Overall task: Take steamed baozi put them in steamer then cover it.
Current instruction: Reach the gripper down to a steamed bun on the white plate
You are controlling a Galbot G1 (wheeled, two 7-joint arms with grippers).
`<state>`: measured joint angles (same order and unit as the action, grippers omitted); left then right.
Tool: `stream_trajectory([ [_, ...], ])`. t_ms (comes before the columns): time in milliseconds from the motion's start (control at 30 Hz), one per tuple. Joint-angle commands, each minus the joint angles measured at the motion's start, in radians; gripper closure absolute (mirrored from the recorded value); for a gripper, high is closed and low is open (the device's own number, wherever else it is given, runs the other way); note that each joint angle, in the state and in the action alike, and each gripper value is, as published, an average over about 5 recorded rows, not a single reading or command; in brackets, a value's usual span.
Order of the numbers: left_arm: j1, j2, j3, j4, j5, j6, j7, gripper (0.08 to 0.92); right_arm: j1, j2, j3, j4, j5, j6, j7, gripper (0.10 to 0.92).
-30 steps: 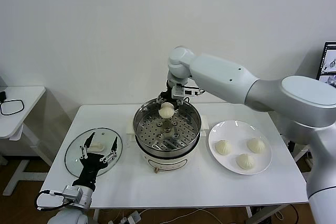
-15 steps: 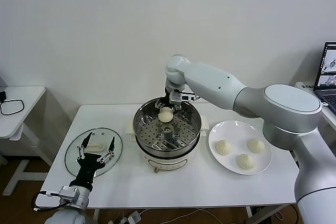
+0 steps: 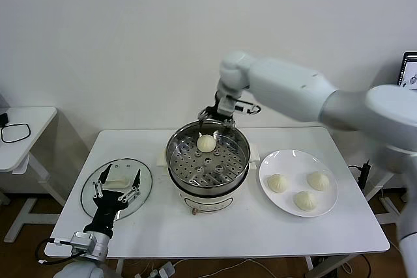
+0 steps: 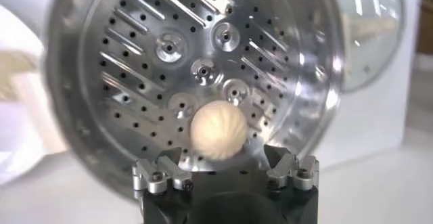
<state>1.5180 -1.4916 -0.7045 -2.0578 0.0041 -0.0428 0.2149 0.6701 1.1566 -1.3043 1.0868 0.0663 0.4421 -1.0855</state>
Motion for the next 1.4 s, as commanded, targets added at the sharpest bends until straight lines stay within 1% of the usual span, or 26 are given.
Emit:
stream_trajectory([
  [33, 0.009, -0.001, 0.012, -0.032, 0.000, 0.003, -0.002, 0.177, 0.137, -0.363, -0.125, 0.286, 0.368, -0.529, -0.084, 0.203],
  [233, 0.017, -0.004, 0.018, -0.042, 0.001, 0.003, -0.004, 0.177, 0.042, -0.496, -0.103, 0.339, 0.350, -0.763, -0.097, 0.203],
  [300, 0.018, -0.004, 0.017, -0.042, 0.001, 0.003, -0.004, 0.177, -0.005, -0.522, -0.075, 0.342, 0.325, -0.815, -0.120, 0.203],
  [367, 0.019, -0.004, 0.015, -0.040, 0.001, 0.003, -0.005, 0.177, -0.059, -0.539, -0.046, 0.338, 0.300, -0.836, -0.133, 0.203],
  [567, 0.016, -0.006, 0.017, -0.034, 0.001, 0.004, -0.004, 0.177, -0.273, -0.547, 0.088, 0.284, 0.196, -0.830, -0.077, 0.203],
  [800, 0.011, -0.007, 0.022, -0.020, 0.001, 0.006, -0.005, 0.177, -0.428, -0.496, 0.210, 0.179, 0.105, -0.794, -0.022, 0.203],
  [1033, 0.006, -0.008, 0.021, -0.007, 0.002, 0.005, -0.004, 0.177, -0.511, -0.427, 0.275, 0.093, 0.080, -0.781, 0.016, 0.203],
  [1400, 0.002, -0.011, 0.018, 0.005, 0.002, 0.006, -0.004, 0.177, -0.573, -0.368, 0.317, 0.049, 0.042, -0.766, 0.033, 0.203],
])
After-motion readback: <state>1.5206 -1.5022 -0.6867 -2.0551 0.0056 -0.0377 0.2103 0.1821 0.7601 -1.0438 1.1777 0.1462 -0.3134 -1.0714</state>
